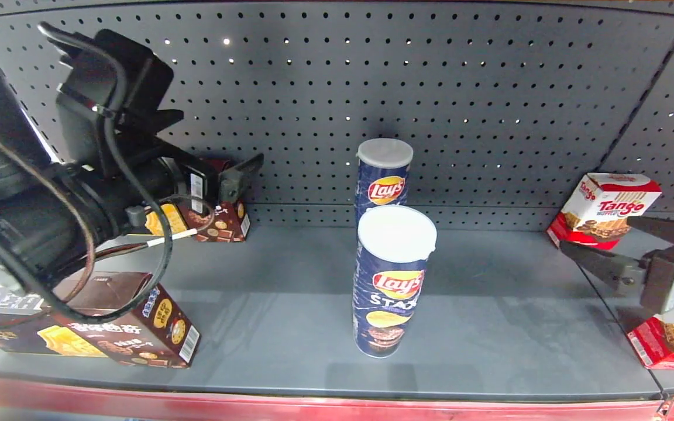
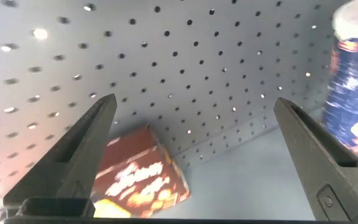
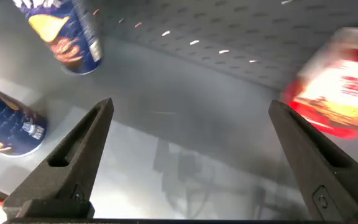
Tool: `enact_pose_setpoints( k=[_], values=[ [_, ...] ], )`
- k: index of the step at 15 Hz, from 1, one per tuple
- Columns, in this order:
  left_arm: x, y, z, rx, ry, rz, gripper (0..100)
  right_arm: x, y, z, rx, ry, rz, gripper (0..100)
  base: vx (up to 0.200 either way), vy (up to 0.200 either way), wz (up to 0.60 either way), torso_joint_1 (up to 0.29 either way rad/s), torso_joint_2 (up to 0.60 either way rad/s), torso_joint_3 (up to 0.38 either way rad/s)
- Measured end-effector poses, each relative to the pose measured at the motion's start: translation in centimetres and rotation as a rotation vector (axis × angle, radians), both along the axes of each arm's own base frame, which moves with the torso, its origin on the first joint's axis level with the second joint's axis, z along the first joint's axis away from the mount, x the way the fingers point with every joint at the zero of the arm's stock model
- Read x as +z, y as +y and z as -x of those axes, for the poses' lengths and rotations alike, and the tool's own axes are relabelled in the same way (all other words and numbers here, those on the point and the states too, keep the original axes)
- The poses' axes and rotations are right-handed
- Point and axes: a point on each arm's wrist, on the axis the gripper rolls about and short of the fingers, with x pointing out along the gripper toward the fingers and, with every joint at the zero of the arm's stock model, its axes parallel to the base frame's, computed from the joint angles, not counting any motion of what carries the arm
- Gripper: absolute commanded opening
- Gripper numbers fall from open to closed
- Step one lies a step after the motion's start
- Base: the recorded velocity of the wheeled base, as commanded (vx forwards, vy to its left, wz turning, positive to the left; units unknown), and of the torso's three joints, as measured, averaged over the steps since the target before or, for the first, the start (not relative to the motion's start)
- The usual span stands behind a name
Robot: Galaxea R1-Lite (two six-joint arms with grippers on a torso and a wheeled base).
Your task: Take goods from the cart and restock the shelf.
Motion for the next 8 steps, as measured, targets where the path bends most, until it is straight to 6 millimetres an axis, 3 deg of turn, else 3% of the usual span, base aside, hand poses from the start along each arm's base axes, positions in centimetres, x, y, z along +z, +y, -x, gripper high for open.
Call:
enact_pose_setpoints(
  k=[3,8],
  values=[
    [0.9,1.8,4.0,-0.006,0.014,-0.011,100,0.3,-1.6,3.3,-0.017,-0.077,-0.030,100,0.000,0.000,0.00,0.000,0.00,0.000],
    [1.5,5.9,12.6,-0.010,0.005,-0.008,100,-0.8,-3.6,7.7,-0.018,-0.141,-0.015,100,0.000,0.000,0.00,0.000,0.00,0.000]
  ],
)
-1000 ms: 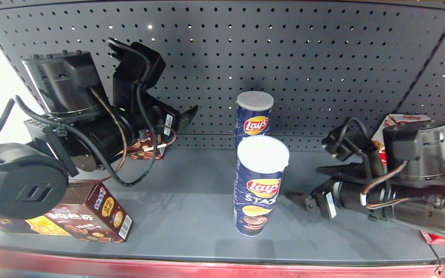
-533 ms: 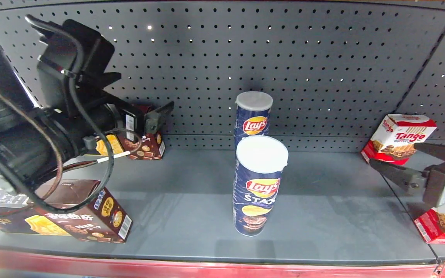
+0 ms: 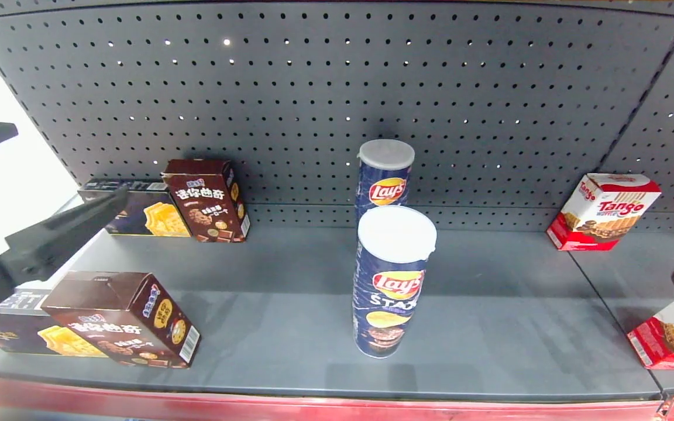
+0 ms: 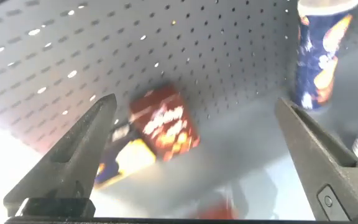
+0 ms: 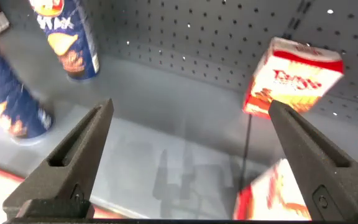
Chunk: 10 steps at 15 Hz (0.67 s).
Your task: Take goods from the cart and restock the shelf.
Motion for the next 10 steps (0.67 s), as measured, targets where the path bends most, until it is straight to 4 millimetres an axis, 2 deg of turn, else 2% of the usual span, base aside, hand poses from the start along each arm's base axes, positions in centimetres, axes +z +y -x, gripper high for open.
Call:
enact_pose_setpoints(
  k=[4,6,8,10],
  values=[
    [-2.6,3.7,7.4,0.004,0.040,-0.022,100,-2.2,-1.3,3.1,0.000,-0.015,0.005,100,0.000,0.000,0.00,0.000,0.00,0.000],
    [-4.5,5.0,10.1,0.010,0.060,-0.034,100,-3.3,-1.8,4.2,0.003,-0.003,0.011,100,0.000,0.000,0.00,0.000,0.00,0.000],
    [-7.1,5.7,11.6,0.012,0.067,-0.040,100,-4.6,-2.2,5.1,0.004,0.001,0.012,100,0.000,0.000,0.00,0.000,0.00,0.000],
    [-10.0,6.0,12.3,0.012,0.086,-0.052,100,-5.9,-2.6,6.0,0.002,0.008,0.015,100,0.000,0.000,0.00,0.000,0.00,0.000]
  ],
)
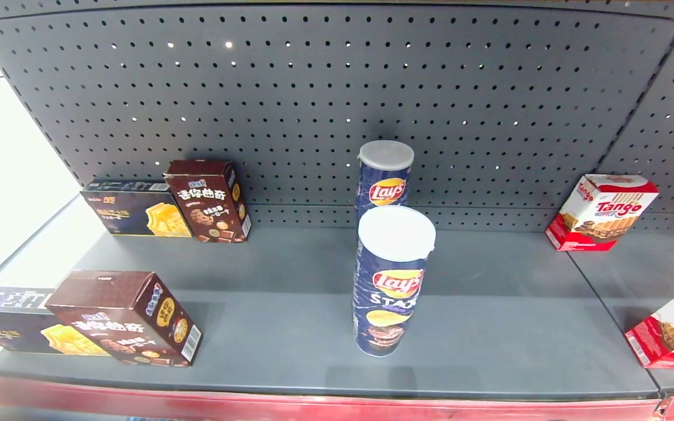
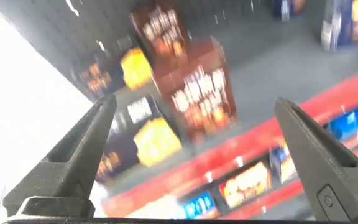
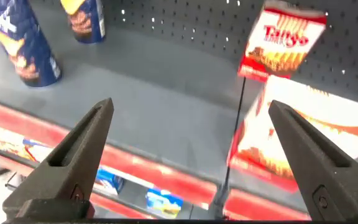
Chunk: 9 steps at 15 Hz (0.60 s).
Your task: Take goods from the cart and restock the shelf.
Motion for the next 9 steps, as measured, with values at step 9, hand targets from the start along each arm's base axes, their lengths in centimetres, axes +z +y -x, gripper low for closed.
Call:
enact_pose_setpoints(
  k=[9],
  values=[
    [-9.9,0.3,0.7,0.031,0.046,0.002,100,-7.9,-1.1,2.5,-0.009,0.109,0.045,100,0.000,0.000,0.00,0.000,0.00,0.000]
  ],
)
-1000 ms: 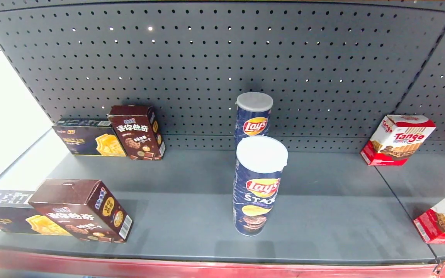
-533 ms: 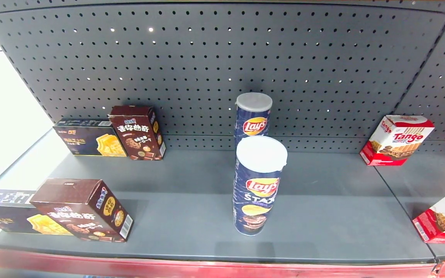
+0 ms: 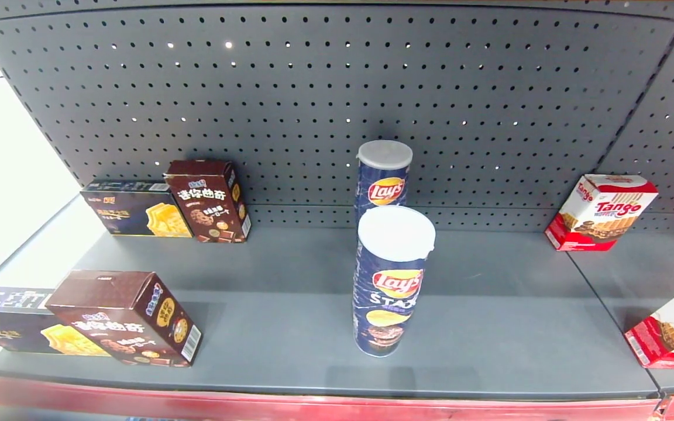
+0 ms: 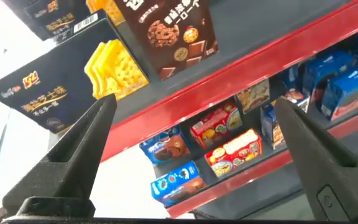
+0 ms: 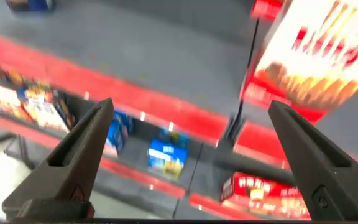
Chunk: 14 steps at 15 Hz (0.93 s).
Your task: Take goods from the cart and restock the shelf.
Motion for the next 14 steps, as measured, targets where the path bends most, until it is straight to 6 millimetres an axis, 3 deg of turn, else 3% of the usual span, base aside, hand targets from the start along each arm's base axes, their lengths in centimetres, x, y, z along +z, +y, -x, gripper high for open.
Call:
enact_pose_setpoints(
  k=[5,10,14],
  values=[
    [0.0,-0.5,-0.4,0.105,0.063,-0.013,100,-1.0,0.3,-0.2,-0.106,0.069,-0.009,100,0.000,0.000,0.00,0.000,0.00,0.000],
    [0.2,-1.0,-0.6,0.328,0.068,0.004,100,-1.1,0.7,-0.1,-0.369,0.059,-0.050,100,0.000,0.000,0.00,0.000,0.00,0.000],
    [-0.1,-1.0,-0.7,0.338,0.046,0.030,100,-1.5,1.2,0.5,-0.225,-0.040,-0.149,100,0.000,0.000,0.00,0.000,0.00,0.000]
  ],
)
